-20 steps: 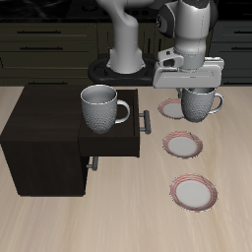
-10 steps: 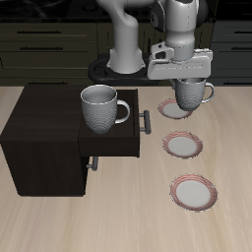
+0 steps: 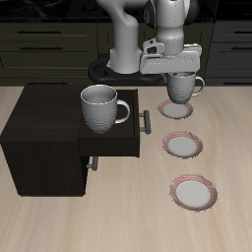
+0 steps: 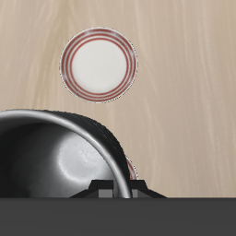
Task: Place the porcelain mug that is on the plate onto the nearest plate relative to the robot
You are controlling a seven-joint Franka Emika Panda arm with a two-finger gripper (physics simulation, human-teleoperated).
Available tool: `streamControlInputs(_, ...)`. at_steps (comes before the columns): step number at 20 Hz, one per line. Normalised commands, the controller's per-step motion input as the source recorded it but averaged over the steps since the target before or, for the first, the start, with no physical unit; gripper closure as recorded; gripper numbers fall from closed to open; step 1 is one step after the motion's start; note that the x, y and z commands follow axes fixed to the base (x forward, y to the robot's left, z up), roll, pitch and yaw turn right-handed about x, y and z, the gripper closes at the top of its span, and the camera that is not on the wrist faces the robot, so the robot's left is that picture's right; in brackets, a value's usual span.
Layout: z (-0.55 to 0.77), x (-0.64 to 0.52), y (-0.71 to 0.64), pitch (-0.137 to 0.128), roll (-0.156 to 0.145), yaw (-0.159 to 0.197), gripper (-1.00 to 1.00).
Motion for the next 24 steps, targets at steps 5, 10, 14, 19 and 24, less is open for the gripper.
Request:
streamControlInputs(5, 0.02, -0.44, -0.05, -0.053, -0.012, 0.011, 1.00)
streamControlInputs(10, -0.15, -0.15, -0.04, 0.002, -0.026, 0.001, 1.00)
streamControlInputs(14, -0.08, -0.13, -0.03, 0.014, -0.016, -0.017, 1.00)
streamControlInputs(19, -0.04, -0.26, 0.25, -0.026, 0.049, 0.023, 1.00)
streamControlInputs(24, 0.02, -0.16, 0.18, 0.008, 0.063, -0.008, 1.00)
